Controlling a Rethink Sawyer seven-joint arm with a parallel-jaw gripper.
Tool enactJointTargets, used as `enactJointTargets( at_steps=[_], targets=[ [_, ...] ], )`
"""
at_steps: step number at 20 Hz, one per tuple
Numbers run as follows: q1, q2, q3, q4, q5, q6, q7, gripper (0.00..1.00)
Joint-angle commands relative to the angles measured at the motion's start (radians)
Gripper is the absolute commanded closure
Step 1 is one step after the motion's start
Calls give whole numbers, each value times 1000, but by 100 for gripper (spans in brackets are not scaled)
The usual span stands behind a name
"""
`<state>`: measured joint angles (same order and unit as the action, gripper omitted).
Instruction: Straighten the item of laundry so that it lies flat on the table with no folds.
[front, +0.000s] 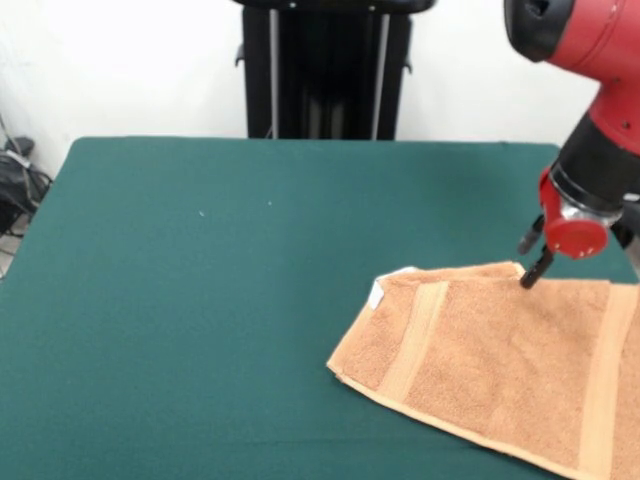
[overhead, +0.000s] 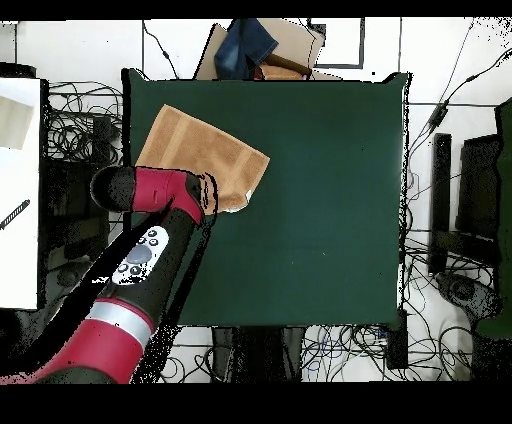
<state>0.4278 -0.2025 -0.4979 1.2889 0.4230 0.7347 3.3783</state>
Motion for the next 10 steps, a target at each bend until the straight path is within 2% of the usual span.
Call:
enactJointTargets(
  at_steps=[1,5,10],
  targets=[
    [11,-31,118,124,-34,10,-5,0],
    [4,-50,119,137,-42,22,-20,0],
    [-10,-25,137,151,-47,-45,-31,0]
  ],
)
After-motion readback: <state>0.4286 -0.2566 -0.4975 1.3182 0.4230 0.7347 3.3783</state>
